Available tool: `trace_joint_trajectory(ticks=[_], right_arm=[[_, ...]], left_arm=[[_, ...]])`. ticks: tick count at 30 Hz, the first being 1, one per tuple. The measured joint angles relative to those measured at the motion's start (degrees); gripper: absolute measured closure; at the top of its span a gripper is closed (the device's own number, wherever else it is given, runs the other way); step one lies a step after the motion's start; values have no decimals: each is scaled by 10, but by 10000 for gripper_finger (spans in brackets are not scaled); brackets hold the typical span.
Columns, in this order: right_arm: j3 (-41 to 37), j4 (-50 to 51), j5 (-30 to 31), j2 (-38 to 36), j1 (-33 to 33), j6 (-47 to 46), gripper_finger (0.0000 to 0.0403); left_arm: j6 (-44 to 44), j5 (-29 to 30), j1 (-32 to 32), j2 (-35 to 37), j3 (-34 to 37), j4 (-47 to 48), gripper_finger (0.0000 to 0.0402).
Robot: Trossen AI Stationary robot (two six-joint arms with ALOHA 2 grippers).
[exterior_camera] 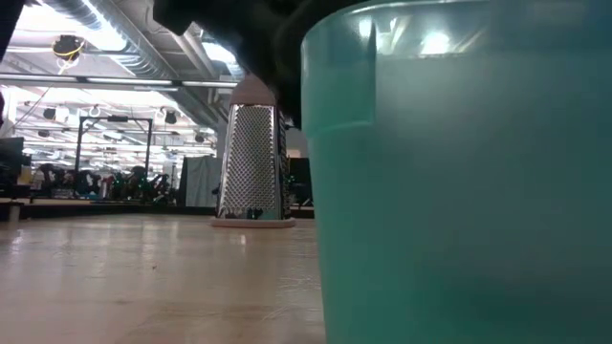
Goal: Pick & Place Food Item
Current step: Adjust the blue bin on the table
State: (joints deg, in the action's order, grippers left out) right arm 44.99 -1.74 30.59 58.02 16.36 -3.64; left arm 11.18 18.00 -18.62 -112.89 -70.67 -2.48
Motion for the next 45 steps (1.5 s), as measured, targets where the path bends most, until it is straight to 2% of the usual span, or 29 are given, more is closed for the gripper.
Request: trace_joint_trajectory(ticks=[3,7,13,22,40,45], right_arm=[[0,0,0,0,0,0,191],[0,0,0,0,0,0,191],[0,0,0,0,0,-1,191],[0,0,0,0,0,-2,191],[0,0,-6,0,0,-2,191],[0,0,-7,0,0,-2,191]], left_arm=[[-8,-3,4,0,0,13,337],[-9,-39,4,0,0,21,368],[-6,-65,5,3,-2,71,398],[9,-80,7,4,-5,160,398],[10,-46,19,60,-36,314,400],[2,-21,18,76,-35,261,399]])
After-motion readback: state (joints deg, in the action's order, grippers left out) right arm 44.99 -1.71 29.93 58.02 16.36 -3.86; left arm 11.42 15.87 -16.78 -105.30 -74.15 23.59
